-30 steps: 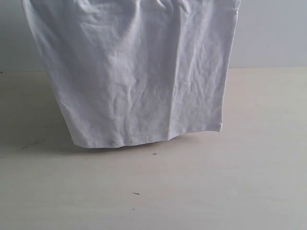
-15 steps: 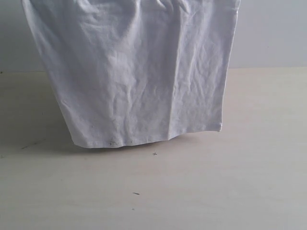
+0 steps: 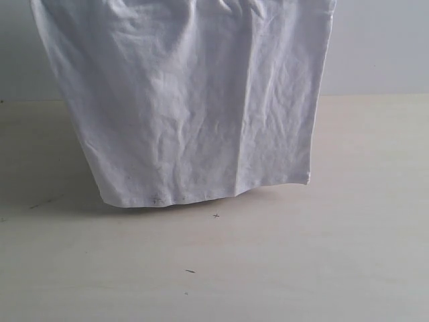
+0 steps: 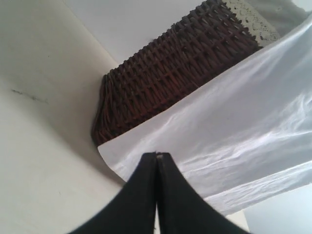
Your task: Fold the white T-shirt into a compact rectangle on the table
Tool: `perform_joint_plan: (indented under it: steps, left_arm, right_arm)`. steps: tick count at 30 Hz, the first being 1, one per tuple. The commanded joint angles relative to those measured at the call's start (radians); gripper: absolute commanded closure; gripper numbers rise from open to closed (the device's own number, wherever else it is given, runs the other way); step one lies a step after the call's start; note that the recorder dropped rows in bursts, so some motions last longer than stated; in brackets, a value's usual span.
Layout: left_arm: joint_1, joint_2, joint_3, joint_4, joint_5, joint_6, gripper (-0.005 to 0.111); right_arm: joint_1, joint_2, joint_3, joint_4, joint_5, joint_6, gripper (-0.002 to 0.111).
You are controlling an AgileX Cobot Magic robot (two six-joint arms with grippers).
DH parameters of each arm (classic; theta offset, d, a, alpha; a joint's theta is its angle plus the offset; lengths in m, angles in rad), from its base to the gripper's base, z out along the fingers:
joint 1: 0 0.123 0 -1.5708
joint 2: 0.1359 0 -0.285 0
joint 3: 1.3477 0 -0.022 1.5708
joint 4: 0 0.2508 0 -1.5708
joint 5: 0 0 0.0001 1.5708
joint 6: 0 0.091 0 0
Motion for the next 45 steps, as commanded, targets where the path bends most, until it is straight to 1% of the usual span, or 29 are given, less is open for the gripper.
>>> perform_joint_plan:
  steps: [1, 4, 5, 7, 10, 14, 16, 18, 20, 23, 25, 27, 31, 35, 38, 39, 43, 45]
  left_arm:
    - [-0.006, 0.054, -0.035, -0.190, 0.008, 0.204, 0.107]
    - [-0.006, 0.061, -0.134, -0.309, 0.008, 0.440, 0.107]
    - [-0.006, 0.061, -0.175, -0.324, 0.006, 0.502, 0.107]
    - [-0.006, 0.078, -0.246, -0.326, 0.002, 0.544, 0.107]
    - [-0.006, 0.157, -0.345, -0.292, 0.013, 0.581, 0.107]
    - [-0.006, 0.363, -0.422, -0.245, 0.080, 0.602, 0.107]
    - [-0.006, 0.493, -0.449, -0.242, 0.119, 0.672, 0.107]
    - [-0.006, 0.615, -0.475, -0.242, 0.166, 0.750, 0.107]
    - [-0.006, 0.715, -0.496, -0.242, 0.218, 0.793, 0.107]
    - [-0.006, 0.852, -0.524, -0.245, 0.292, 0.837, 0.107]
    - [-0.006, 0.929, -0.529, -0.256, 0.331, 0.867, 0.107]
    - [-0.006, 0.987, -0.529, -0.265, 0.361, 0.919, 0.107]
    - [-0.006, 1.048, -0.529, -0.267, 0.386, 0.960, 0.107]
    - [-0.006, 1.056, -0.529, -0.267, 0.388, 0.992, 0.106]
    - [-0.006, 1.056, -0.529, -0.267, 0.388, 1.011, 0.096]
    - [-0.006, 1.056, -0.529, -0.267, 0.388, 1.015, 0.091]
    - [-0.006, 1.056, -0.529, -0.267, 0.386, 1.018, 0.069]
    - [-0.006, 1.056, -0.529, -0.267, 0.386, 1.018, 0.060]
  right_arm:
    - [0.044, -0.006, 0.004, 0.004, -0.035, 0.001, 0.108]
    - [0.061, -0.006, -0.020, 0.004, -0.040, -0.046, 0.108]
    - [0.067, -0.006, -0.040, 0.004, -0.036, -0.059, 0.108]
    - [0.072, -0.006, -0.090, 0.004, -0.031, -0.090, 0.108]
    - [0.072, 0.033, -0.171, 0.004, -0.010, -0.162, 0.108]
    - [0.072, 0.117, -0.262, 0.004, 0.044, -0.267, 0.108]
    - [0.077, 0.178, -0.288, 0.004, 0.064, -0.315, 0.108]
    - [0.104, 0.247, -0.300, 0.002, 0.077, -0.339, 0.108]
    - [0.132, 0.332, -0.306, 0.003, 0.096, -0.392, 0.108]
    - [0.177, 0.475, -0.318, 0.004, 0.099, -0.398, 0.108]
    - [0.203, 0.576, -0.340, 0.004, 0.098, -0.411, 0.108]
    - [0.230, 0.697, -0.370, 0.004, 0.094, -0.464, 0.108]
    - [0.271, 0.963, -0.426, 0.004, 0.022, -0.592, 0.108]
    - [0.282, 1.221, -0.536, 0.002, 0.059, -0.835, 0.108]
    - [0.282, 1.379, -0.620, 0.002, 0.124, -1.064, 0.108]
    - [0.282, 1.430, -0.647, 0.002, 0.144, -1.119, 0.108]
    - [0.282, 1.596, -0.732, 0.004, 0.178, -1.210, 0.108]
    - [0.282, 1.638, -0.758, 0.004, 0.178, -1.250, 0.108]
